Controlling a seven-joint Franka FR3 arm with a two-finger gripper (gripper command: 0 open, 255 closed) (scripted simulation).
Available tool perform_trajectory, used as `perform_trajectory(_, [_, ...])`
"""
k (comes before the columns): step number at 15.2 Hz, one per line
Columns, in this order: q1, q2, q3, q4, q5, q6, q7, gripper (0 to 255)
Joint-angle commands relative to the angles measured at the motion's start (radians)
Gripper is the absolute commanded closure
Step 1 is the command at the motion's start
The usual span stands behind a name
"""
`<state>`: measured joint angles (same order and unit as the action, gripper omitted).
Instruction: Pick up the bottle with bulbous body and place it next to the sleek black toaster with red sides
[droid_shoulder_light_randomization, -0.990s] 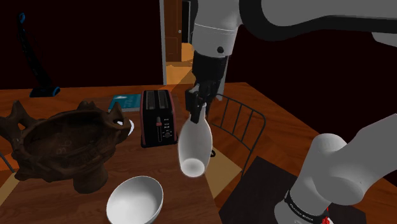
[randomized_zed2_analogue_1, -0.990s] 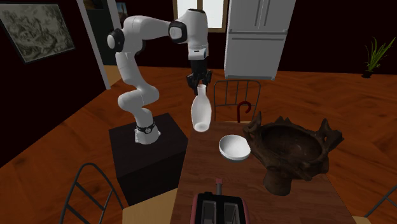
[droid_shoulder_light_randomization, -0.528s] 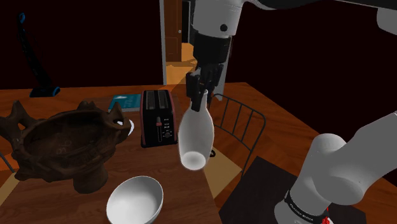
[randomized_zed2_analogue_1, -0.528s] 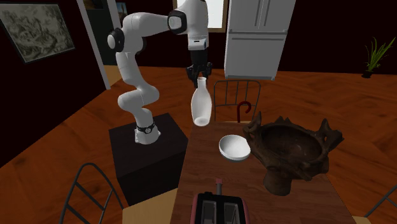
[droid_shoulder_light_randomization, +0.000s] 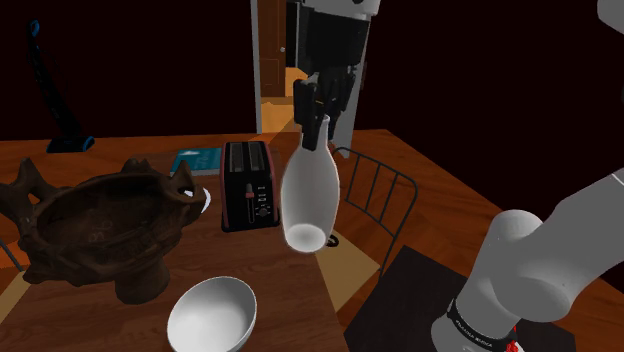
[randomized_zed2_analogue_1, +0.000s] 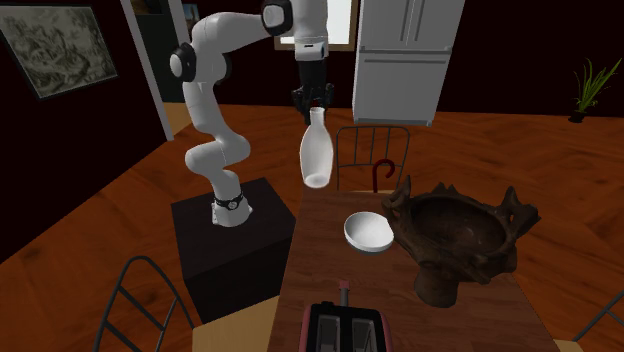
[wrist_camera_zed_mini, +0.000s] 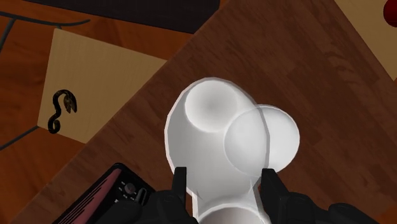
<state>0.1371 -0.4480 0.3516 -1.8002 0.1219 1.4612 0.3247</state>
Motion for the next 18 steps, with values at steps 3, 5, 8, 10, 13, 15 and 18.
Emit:
perform_trajectory(3, [-0.005,0.029,0.001,0.082,-0.008,-0.053,0.005,255])
perform_trajectory(5, [-0.007,0.045,0.003,0.125,-0.012,-0.081,0.009,255])
perform_trajectory(8, [-0.009,0.067,0.006,0.18,-0.018,-0.115,0.014,255])
perform_trajectory(10, [-0.023,0.084,-0.024,0.183,-0.031,-0.104,-0.031,255])
perform_trajectory(13, [-0.044,0.118,-0.065,0.197,-0.05,-0.089,-0.095,255])
perform_trajectory(15, [-0.059,0.146,-0.091,0.213,-0.062,-0.08,-0.137,255])
perform_trajectory(18, [-0.081,0.194,-0.128,0.247,-0.078,-0.068,-0.196,255])
